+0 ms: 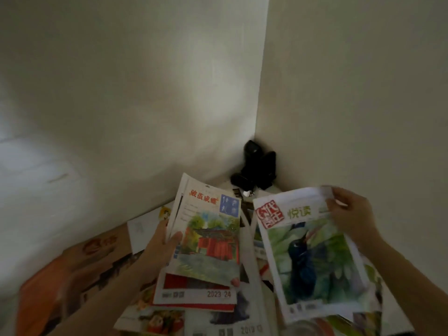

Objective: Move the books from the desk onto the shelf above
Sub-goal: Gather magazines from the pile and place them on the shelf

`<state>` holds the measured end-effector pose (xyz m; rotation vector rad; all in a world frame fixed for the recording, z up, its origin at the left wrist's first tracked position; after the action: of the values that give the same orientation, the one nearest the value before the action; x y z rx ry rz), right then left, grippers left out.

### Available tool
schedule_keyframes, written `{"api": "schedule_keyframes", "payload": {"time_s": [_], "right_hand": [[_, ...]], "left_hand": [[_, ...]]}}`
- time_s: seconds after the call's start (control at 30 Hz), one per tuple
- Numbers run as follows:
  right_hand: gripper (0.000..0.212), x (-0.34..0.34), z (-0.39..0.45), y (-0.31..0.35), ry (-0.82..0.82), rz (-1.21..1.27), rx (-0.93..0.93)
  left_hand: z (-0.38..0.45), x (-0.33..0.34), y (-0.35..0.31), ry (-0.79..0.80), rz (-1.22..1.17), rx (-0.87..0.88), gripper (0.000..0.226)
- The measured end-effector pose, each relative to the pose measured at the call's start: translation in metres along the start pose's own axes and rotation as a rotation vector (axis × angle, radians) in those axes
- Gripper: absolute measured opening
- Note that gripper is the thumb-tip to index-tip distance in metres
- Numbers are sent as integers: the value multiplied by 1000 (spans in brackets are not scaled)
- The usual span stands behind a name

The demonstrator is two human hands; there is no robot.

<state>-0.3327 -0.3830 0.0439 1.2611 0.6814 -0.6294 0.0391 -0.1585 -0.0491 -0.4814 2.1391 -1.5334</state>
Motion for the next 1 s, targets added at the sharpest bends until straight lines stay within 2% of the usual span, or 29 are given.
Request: {"api": "schedule_keyframes", "payload": {"time_s": [0.07, 0.13, 0.23, 0.33, 0.4, 0.47, 0.53, 0.6, 0.73, 0.83, 0.9, 1.0], "right_hand": [[28, -7, 13, 38, -18, 49, -44], [27, 15, 20, 69, 34, 114, -65], [31, 91, 7, 94, 206, 260, -43], [29, 182, -23, 84, 376, 235, 28], [32, 219, -49, 73, 500, 239, 71], [38, 225, -65, 66, 528, 247, 87], [44, 214, -80, 61, 503, 246, 101], [43, 208, -100, 55, 516, 212, 127], [31, 225, -130, 57, 568, 222, 124], [33, 235, -128, 60, 522, 265, 150], [30, 238, -125, 52, 535, 324, 234], [30, 236, -121, 36, 587, 445, 406]], "left_hand": [[-7, -15, 16, -23, 52, -70, 24], [-12, -14, 31, -16, 89, -111, 24], [-11, -13, 40, -68, 194, -50, 24], [-9, -30, 46, -207, 392, 48, 19], [-7, -42, 54, -242, 568, 95, 20], [-6, -48, 56, -206, 502, 57, 28], [-8, -38, 53, -84, 352, -22, 39], [-5, -27, 47, 8, 287, -27, 47], [8, -24, 48, -17, 126, -222, 53], [12, -20, 42, -9, 19, -340, 50], [12, -12, 37, 12, 3, -308, 54], [3, 5, 29, 109, 6, -169, 57]]}}
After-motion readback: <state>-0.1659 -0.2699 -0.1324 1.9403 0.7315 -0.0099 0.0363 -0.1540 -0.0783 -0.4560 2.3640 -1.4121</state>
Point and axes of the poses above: each hand's wrist, its own z-axis towards the middle knuckle, its own x-axis out of the palm, y = z × x, the point moved 6 cm from there along z, towards the middle knuckle, and after that the axes turned 14 degrees about -z, right-handed, at the moved point
